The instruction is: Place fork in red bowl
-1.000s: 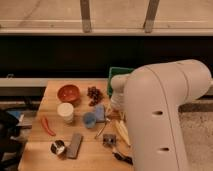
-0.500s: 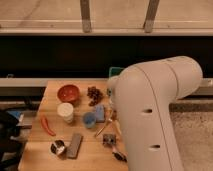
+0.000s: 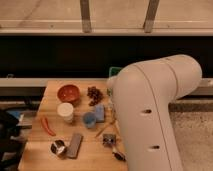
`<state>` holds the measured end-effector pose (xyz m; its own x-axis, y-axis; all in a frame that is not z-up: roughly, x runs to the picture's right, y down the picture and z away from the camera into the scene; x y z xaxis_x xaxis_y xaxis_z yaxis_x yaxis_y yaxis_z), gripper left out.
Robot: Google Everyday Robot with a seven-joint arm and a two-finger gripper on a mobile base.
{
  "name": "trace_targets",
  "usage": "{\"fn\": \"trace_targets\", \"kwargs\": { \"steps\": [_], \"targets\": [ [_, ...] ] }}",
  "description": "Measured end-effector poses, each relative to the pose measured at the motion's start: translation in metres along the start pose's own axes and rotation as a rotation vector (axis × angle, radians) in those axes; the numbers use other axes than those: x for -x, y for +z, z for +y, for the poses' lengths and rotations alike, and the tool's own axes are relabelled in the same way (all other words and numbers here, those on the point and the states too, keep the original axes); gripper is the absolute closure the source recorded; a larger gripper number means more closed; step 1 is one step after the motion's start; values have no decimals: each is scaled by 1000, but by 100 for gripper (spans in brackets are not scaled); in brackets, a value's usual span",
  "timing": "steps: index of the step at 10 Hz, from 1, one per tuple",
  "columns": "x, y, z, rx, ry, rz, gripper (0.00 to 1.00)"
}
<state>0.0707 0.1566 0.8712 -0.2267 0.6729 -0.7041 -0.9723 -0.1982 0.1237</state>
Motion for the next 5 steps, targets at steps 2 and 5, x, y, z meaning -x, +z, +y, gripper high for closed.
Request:
{"fn": "trace_targets", "kwargs": {
  "steps": [2, 5],
  "targets": [
    [2, -6, 1, 0, 1, -18, 100],
    [5, -27, 0, 18, 7, -59, 100]
  ]
}}
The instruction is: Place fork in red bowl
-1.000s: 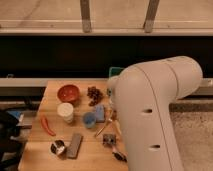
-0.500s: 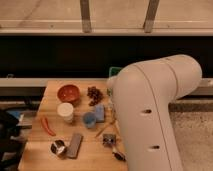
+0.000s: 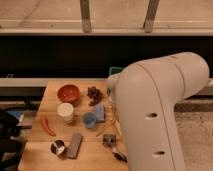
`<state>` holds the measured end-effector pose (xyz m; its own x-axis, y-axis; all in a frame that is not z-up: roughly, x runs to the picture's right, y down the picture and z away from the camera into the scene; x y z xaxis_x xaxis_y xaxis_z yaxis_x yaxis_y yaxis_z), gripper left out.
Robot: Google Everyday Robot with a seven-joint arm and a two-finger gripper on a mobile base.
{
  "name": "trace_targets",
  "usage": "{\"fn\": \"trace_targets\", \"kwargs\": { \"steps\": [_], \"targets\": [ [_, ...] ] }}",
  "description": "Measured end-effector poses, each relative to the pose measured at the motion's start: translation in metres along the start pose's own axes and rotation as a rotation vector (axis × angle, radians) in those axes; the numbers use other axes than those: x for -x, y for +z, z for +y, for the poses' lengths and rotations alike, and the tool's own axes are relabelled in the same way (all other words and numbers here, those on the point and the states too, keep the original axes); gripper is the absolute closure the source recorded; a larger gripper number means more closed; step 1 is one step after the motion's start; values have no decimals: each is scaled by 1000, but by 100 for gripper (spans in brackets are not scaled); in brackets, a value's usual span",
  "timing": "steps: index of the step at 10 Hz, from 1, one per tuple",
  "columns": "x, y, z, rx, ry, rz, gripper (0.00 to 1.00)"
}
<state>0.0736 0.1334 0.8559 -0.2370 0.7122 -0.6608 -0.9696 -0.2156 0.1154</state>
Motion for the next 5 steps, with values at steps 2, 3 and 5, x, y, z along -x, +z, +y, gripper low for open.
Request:
{"fn": "trace_targets", "kwargs": {
  "steps": [2, 3, 5],
  "targets": [
    [5, -27, 0, 8, -1, -51, 100],
    [9, -47, 0, 10, -3, -88, 100],
    [22, -93, 4, 15, -4, -178, 100]
  ]
}}
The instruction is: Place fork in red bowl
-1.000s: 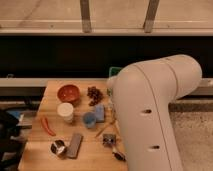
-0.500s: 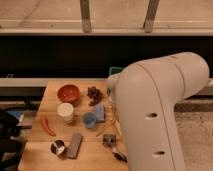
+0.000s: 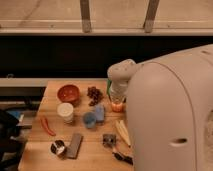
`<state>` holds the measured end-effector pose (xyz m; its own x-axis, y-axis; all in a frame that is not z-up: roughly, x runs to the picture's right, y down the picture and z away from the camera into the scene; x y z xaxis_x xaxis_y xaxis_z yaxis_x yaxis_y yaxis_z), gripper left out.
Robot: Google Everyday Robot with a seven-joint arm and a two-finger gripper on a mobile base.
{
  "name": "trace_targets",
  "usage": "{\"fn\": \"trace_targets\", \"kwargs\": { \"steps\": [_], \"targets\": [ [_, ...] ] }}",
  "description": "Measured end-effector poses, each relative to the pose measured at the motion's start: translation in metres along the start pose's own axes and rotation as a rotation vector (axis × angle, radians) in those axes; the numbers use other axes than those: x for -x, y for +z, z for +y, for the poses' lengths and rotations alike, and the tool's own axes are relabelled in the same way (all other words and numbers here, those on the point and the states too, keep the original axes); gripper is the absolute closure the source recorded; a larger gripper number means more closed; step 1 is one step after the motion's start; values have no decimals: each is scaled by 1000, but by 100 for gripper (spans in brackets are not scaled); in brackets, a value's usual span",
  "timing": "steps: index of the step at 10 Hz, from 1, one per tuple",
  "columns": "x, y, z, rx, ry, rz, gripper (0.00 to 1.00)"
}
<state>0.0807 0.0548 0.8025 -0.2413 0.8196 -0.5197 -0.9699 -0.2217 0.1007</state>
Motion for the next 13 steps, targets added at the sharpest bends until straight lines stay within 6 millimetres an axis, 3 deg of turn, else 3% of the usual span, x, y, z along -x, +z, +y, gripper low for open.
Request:
{"fn": "trace_targets", "kwargs": {
  "steps": [4, 7, 10, 12, 13],
  "targets": [
    [47, -87, 22, -5, -20, -185, 100],
    [79, -129, 74, 2, -78, -294, 100],
    [97, -129, 142, 51, -158, -324, 100],
    [105, -116, 174, 106, -202, -306, 100],
    [108, -99, 191, 159, -229, -271, 100]
  ]
}}
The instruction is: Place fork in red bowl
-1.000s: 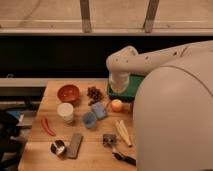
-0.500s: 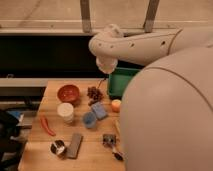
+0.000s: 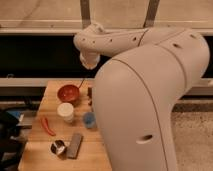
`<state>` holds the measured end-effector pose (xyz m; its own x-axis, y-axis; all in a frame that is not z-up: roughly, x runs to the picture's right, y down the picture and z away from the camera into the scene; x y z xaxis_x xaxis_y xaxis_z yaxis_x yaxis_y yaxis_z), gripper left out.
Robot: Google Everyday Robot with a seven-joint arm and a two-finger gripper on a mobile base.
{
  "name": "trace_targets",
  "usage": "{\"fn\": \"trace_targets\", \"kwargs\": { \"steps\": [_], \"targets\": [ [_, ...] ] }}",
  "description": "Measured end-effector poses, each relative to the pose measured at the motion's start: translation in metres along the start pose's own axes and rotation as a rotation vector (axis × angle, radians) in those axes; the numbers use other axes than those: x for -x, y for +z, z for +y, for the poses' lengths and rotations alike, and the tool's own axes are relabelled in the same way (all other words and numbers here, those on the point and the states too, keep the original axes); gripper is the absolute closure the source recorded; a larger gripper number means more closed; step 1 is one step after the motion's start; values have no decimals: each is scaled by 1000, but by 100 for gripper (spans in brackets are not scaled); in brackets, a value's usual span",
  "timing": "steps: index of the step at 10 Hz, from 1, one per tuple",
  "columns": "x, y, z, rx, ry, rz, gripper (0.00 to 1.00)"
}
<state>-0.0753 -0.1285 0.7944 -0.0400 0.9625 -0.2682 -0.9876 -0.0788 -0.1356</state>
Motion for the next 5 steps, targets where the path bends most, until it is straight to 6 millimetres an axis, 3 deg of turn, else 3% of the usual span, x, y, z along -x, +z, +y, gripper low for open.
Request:
{"fn": "trace_targets", "kwargs": {
  "steps": [5],
  "targets": [
    [-16, 48, 26, 135, -56, 111, 100]
  ]
}}
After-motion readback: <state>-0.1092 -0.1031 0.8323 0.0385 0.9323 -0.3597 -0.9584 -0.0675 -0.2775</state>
